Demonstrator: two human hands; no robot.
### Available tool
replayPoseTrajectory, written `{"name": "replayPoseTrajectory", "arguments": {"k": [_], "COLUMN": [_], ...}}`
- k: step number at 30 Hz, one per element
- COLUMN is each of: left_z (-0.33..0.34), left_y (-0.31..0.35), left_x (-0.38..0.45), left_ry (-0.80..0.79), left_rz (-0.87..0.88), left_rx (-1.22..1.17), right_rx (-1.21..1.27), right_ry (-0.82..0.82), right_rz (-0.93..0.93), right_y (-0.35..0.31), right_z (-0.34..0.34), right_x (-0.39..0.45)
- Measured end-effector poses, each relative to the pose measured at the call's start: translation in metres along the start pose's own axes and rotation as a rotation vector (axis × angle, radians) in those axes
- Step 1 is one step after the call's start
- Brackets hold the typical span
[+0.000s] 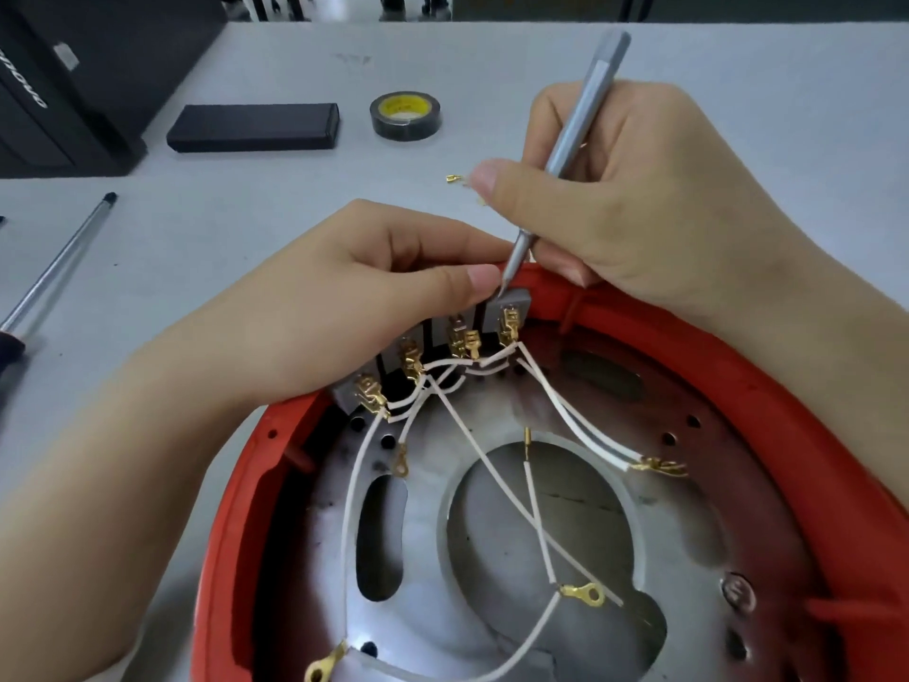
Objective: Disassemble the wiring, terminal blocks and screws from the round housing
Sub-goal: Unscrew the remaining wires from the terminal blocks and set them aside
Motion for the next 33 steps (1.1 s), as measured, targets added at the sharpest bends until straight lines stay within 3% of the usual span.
{"name": "replayPoseTrajectory", "arguments": {"k": [7,28,33], "left_z": [-0.002,0.002,0.001], "left_y": [-0.003,-0.003,0.001], "left_x": [0.0,0.001,0.0], "left_ry": [0.034,-0.005,0.006], "left_rz": [-0.036,-0.009,0.005], "left_rx": [-0.027,-0.124,-0.138], "right_rx": [-0.137,-0.133,-0.087], "right_ry": [0.053,0.012,-0.021], "right_rz": [-0.03,-0.067,0.014], "right_y": [-0.006,-0.008,-0.001], "right_z": [-0.004,0.005,0.012], "right_x": [-0.002,0.004,0.011]}}
Point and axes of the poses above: each hand's wrist, its own x-axis towards the middle knuckle, its own z-axis out of the palm, y = z × x, the point moved 10 cm from there along x, towards the middle knuckle, and after that the axes turned 7 degrees about x, right-handed, at the moved point
